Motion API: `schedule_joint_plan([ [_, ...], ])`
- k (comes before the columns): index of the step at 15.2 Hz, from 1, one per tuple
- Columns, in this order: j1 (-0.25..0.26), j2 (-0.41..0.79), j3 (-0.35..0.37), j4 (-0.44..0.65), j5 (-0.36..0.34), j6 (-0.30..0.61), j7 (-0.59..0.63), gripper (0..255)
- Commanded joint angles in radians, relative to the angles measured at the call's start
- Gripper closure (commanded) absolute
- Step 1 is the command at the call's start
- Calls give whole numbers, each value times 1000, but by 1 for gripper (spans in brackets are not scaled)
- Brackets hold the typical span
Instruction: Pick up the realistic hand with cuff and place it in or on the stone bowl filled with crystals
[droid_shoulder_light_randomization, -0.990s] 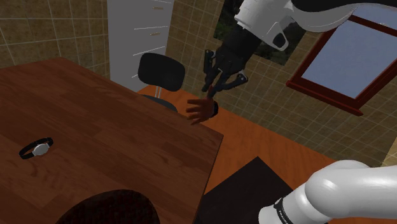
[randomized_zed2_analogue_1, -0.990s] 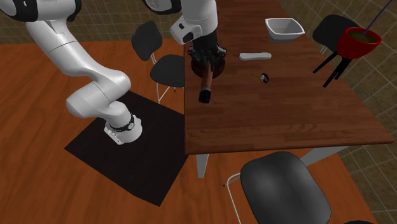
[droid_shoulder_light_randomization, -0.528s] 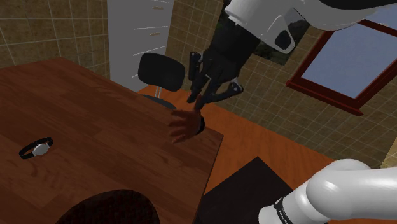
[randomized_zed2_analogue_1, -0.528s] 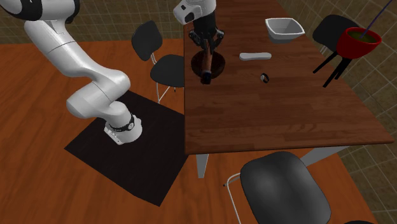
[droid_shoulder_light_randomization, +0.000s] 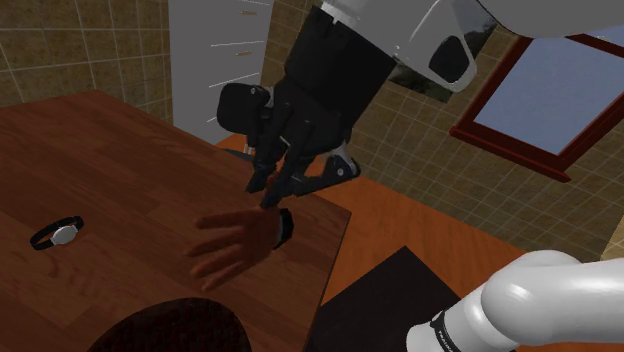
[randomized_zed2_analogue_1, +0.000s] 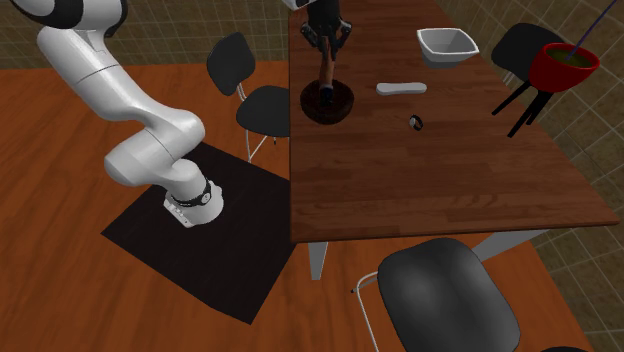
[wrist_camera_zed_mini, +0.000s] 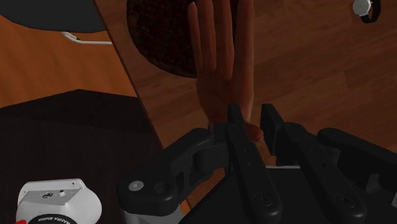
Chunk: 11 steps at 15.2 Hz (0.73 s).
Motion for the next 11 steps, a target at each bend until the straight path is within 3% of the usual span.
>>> schedule_joint_plan([
  [1, -11, 20, 60, 42, -1, 7, 58, 255],
  [7, -97, 98, 273, 195, -35, 20, 225, 255],
  [11, -88, 84, 279, 137, -17, 67, 209, 255],
])
